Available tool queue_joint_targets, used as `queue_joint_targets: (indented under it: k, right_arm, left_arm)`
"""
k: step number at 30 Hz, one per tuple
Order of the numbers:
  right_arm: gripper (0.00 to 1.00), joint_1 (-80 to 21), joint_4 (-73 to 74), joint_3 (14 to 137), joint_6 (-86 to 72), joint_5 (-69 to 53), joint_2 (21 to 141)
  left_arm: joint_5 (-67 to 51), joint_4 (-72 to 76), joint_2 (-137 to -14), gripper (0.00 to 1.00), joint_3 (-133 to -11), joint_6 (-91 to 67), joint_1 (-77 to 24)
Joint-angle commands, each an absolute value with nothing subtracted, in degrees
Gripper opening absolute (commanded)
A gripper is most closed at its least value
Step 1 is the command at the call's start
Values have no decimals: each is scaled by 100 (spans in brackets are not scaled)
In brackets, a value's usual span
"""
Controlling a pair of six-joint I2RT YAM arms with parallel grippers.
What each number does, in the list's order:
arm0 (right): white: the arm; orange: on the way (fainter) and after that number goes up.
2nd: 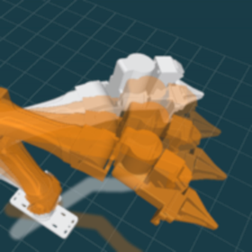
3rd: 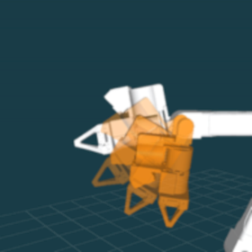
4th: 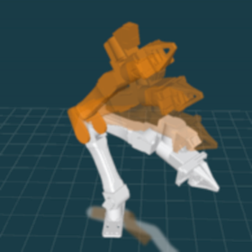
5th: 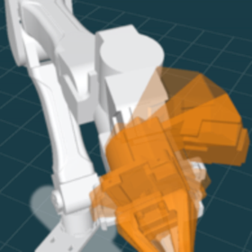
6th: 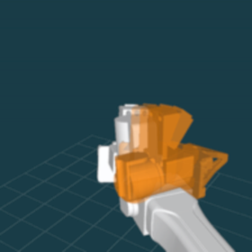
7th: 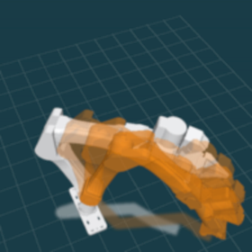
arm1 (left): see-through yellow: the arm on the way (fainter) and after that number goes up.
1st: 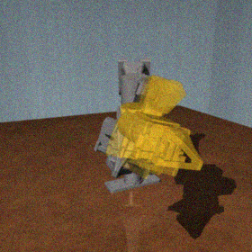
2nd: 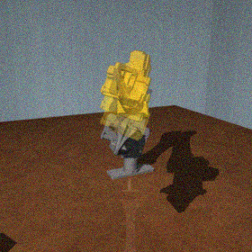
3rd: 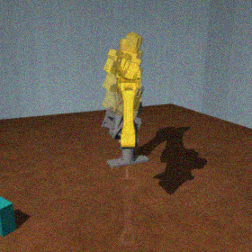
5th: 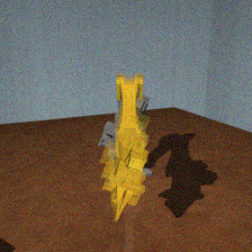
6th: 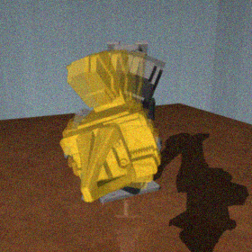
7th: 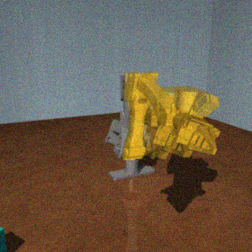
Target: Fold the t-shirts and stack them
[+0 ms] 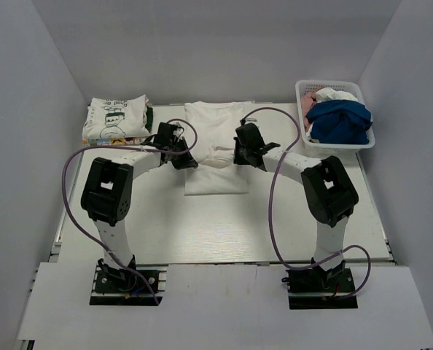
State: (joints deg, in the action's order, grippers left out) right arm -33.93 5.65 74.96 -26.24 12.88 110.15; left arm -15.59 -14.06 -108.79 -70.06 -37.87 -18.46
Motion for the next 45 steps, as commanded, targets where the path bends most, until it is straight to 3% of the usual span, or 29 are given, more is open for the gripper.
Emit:
queue_joint_targets:
  k: [1,2,3,4,5,6,7,8,9,12,19,23,28,30,32,36,39,40,41,42,43,44,45]
  right_arm:
    - [0,-3261,-71,7874,-2391,1108,11267]
    - [0,-3235,-1,8040,-2382,1116,11407]
    - [10,-3217,191,8181,-2364,1081,11443]
    - [36,-3208,228,8217,-2312,1046,11469]
    - [47,-3191,211,8253,-2277,976,11470]
    - [61,-3190,194,8270,-2163,880,11418]
    - [74,-3199,219,8262,-2188,870,11321]
    - [86,-3208,202,8201,-2171,827,11268]
    - [90,-3225,193,8096,-2171,835,11033]
    - [90,-3208,105,7657,-2197,800,10602]
    - [90,-3252,343,6129,-2663,-402,9793]
    - [90,-3243,142,5512,-2882,-492,9572]
    - [90,-3234,-167,5036,-3058,-545,9527]
    - [87,-3234,-395,4966,-3173,-598,9597]
    - [84,-3243,-518,4948,-3234,-624,9720]
    - [72,-3234,-343,5071,-3208,-624,9861]
    - [61,-3234,-386,4967,-3217,-545,9835]
    - [54,-3208,-500,4948,-3252,-528,9835]
    - [47,-3208,-518,4940,-3252,-536,9852]
    - [40,-3217,-527,4992,-3217,-440,9879]
    - [33,-3208,-527,5018,-3226,-387,9905]
    - [18,-3225,-588,5036,-3217,-352,9897]
    - [13,-3217,-658,4958,-3182,-273,9879]
  left_arm:
    - [-1740,-1028,-10907,0,-7409,-3683,-1749]
    - [-1853,-1028,-11020,3,-7505,-3683,-1697]
    - [-1854,-1098,-11021,12,-7558,-3683,-1696]
    - [-1933,-1099,-11021,47,-7559,-3683,-1635]
    - [-1934,-1099,-11021,57,-7611,-3683,-1635]
    - [-1934,-1099,-10926,61,-7611,-3683,-1565]
    - [-1820,-994,-10829,74,-7516,-3683,-1564]
    - [-1819,-932,-10715,94,-7375,-3744,-1564]
    - [-1750,-871,-10609,100,-7296,-3796,-1512]
    - [-1749,-869,-10249,100,-6988,-3797,-1512]
    - [-1353,-1354,-9221,100,-5514,-3691,-1652]
    - [-1354,-1100,-8825,99,-4730,-3691,-1705]
    - [-1354,-896,-9061,76,-4579,-3691,-1705]
    - [-1424,-748,-9297,73,-4579,-3691,-1705]
    - [-1564,-677,-9483,63,-4579,-3744,-1705]
    - [-1626,-545,-9729,48,-4684,-3744,-1705]
    - [-1626,-414,-9852,31,-4624,-3814,-1705]
    - [-1626,-300,-9853,24,-4623,-3814,-1705]
    - [-1626,-299,-9931,9,-4623,-3814,-1705]
    - [-1748,-299,-10019,0,-4623,-3814,-1705]
    - [-1853,-299,-10020,0,-4623,-3867,-1705]
    - [-1915,-238,-10020,0,-4623,-3867,-1705]
    - [-1916,-168,-10020,0,-4553,-3867,-1705]
